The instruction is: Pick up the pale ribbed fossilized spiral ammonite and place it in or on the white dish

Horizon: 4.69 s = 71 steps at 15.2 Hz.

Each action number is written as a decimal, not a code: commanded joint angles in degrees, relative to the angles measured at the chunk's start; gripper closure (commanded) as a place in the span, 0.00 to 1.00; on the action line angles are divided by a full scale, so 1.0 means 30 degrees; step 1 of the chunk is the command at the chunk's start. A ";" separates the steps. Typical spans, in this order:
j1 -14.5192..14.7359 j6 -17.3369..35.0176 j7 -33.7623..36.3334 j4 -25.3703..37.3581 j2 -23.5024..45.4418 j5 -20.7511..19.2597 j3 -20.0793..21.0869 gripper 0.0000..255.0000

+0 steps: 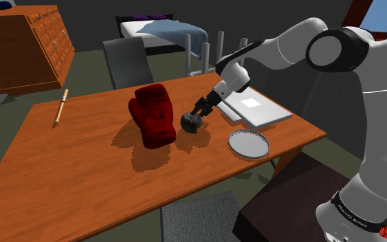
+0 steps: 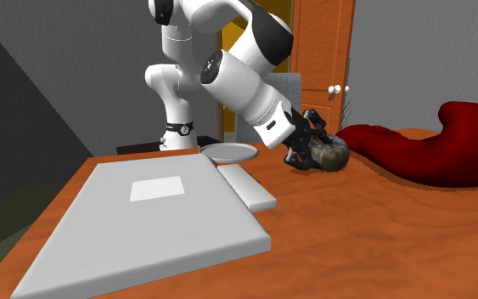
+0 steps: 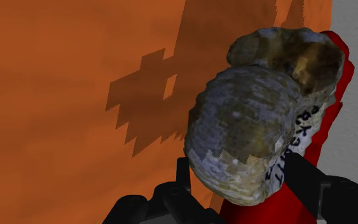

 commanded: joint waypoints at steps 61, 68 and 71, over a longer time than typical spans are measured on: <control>-0.4784 -0.3602 -0.7193 -1.3596 -0.9510 -0.1743 -0.3557 0.00; -0.5545 -0.5058 -0.6699 -1.2878 -1.0019 -0.3100 -0.4311 0.00; -0.5738 -0.5450 -0.6583 -1.2648 -1.0117 -0.3429 -0.4503 0.00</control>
